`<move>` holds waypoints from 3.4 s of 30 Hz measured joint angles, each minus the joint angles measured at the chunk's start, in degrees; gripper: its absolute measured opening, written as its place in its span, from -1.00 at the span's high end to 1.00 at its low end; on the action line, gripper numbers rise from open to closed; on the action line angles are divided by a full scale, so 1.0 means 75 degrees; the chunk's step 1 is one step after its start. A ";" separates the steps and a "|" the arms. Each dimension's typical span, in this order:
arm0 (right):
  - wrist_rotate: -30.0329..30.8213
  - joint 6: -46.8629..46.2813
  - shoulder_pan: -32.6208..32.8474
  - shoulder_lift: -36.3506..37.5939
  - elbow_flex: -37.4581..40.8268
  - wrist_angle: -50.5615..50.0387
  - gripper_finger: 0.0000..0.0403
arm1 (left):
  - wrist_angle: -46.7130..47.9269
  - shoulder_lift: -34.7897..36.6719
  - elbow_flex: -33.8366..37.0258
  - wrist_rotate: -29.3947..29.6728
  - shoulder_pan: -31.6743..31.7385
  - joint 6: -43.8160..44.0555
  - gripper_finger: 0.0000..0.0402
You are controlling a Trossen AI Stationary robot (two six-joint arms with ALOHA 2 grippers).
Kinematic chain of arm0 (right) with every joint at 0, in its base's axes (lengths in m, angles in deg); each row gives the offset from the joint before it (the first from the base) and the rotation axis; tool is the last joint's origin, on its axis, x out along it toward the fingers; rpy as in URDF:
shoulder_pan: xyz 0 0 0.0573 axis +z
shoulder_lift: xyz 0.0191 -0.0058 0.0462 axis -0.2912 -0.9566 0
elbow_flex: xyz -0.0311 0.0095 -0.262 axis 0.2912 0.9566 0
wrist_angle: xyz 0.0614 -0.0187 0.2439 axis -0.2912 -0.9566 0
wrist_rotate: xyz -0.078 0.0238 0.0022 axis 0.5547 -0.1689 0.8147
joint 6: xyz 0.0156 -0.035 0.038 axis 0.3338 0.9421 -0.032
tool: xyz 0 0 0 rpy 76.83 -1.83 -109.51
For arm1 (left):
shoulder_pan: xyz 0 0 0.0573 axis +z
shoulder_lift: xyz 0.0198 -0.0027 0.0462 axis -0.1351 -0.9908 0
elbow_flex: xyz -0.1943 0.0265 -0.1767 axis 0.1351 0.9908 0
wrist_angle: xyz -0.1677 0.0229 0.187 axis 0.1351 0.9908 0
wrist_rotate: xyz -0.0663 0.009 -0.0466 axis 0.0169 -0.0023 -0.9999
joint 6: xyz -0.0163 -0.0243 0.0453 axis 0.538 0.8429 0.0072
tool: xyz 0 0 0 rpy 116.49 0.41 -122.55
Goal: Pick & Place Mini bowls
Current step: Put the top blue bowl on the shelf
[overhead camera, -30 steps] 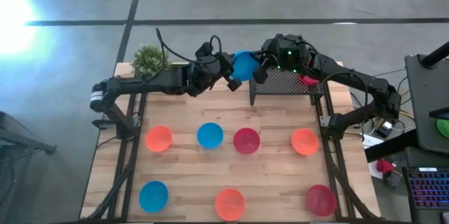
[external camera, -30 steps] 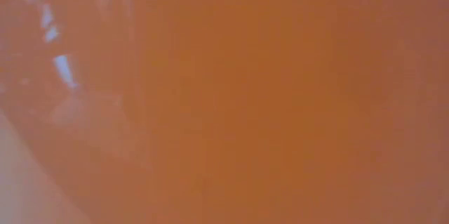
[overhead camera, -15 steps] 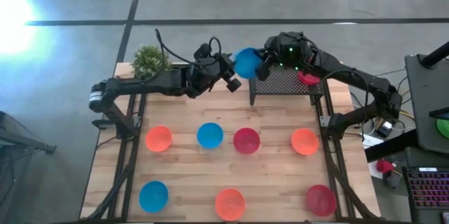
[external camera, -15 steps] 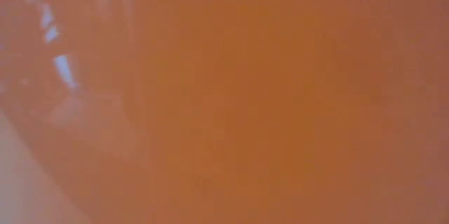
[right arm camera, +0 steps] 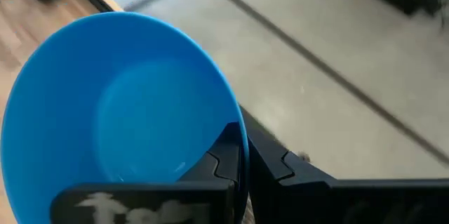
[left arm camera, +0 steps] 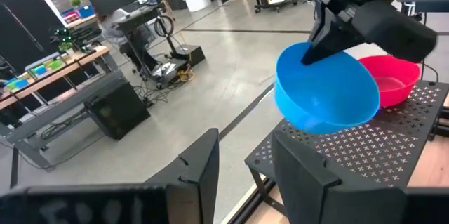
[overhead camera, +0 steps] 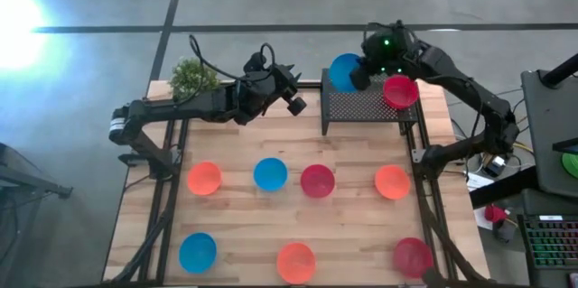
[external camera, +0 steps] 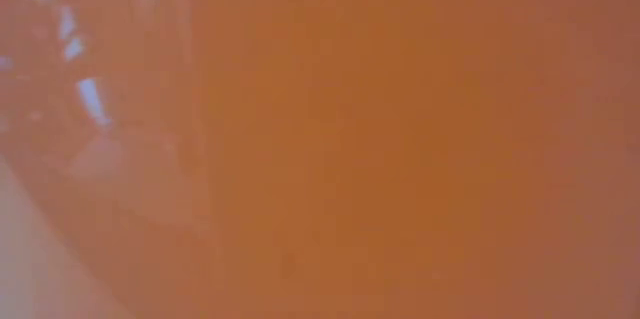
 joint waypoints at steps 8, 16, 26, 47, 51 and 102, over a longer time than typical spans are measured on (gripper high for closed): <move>-0.1117 0.0147 -0.1029 -0.0228 0.0027 -0.0868 0.96 | 0.0001 0.0000 0.0000 -0.0014 0.0003 0.0005 0.37; -0.1139 0.0465 -0.1344 -0.0911 0.0061 -0.1348 0.96 | 0.0008 0.0000 0.0000 -0.0020 0.0003 0.0009 0.37; -0.0313 0.0607 -0.1340 -0.1573 0.0064 -0.2023 0.96 | 0.0011 0.0000 0.0000 -0.0020 0.0006 0.0011 0.37; 0.0237 0.0536 -0.1341 -0.1620 0.0055 -0.2256 0.96 | 0.0011 -0.0006 0.0000 -0.0020 0.0006 0.0009 0.37; 0.0287 0.0533 -0.1341 -0.1678 0.0058 -0.2300 0.96 | 0.0009 -0.0009 0.0000 -0.0020 0.0006 0.0009 0.37; -0.2147 0.0440 -0.0680 -0.2679 -0.0877 -0.1349 0.37 | 0.0012 -0.0009 0.0000 -0.0017 0.0012 -0.0067 0.37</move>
